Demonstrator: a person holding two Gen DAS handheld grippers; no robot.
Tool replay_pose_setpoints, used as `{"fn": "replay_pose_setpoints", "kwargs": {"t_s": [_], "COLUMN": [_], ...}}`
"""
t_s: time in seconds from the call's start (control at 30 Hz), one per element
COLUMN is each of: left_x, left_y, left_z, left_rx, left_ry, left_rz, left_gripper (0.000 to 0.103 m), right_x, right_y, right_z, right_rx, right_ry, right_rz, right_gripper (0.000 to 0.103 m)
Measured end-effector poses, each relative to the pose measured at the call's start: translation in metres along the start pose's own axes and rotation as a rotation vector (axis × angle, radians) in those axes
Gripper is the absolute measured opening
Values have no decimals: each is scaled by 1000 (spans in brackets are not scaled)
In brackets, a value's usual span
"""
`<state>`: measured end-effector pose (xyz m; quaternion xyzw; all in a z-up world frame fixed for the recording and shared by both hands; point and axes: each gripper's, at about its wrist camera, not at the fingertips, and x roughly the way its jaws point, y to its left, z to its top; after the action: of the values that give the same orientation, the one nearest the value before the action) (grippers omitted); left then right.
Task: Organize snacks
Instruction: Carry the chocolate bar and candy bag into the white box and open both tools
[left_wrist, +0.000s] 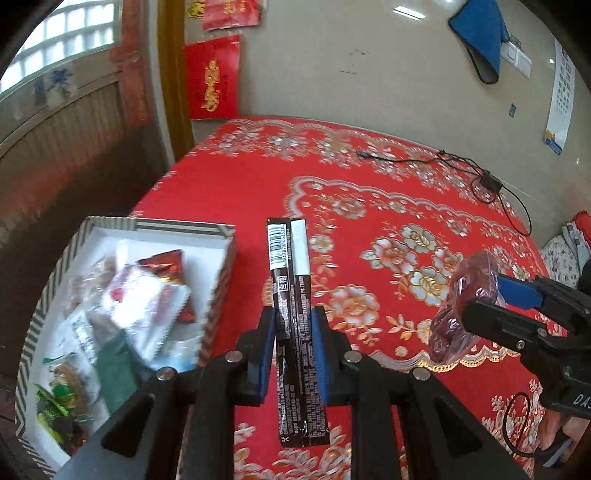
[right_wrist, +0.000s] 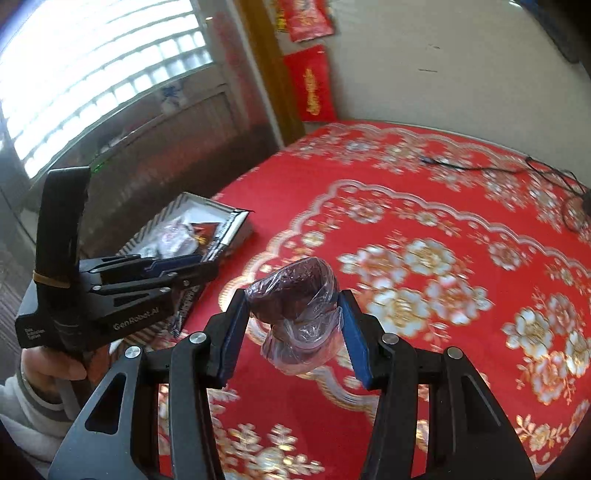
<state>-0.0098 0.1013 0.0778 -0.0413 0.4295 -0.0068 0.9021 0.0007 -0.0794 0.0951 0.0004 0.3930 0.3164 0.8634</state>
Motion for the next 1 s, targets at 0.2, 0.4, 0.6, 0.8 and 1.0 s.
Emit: {"fn": "replay_pose_setpoints", "kwargs": {"t_s": [0.2,0.4,0.6,0.8,1.0], "left_x": [-19,-32,-41,-44,-42], "left_y": [31,70,102,133,150], "left_z": [-7,-15,-25,-37,-47], "left_rx": [-30,-85,-133,-189,-216], "left_ry": [-28,-40,-48,-38,-20], "left_rz": [31,73,106,128,132], "left_gripper": [21,21,21,21,21], "right_x": [11,28,47,68,95], "right_y": [35,70,105,133,149], "right_z": [10,20,26,31,34], "right_rx": [-55,-103,-157,-190,-210], "right_ry": [8,19,44,72,122], "right_rz": [45,99,140,181,191], "right_gripper": [49,49,49,49,49]}}
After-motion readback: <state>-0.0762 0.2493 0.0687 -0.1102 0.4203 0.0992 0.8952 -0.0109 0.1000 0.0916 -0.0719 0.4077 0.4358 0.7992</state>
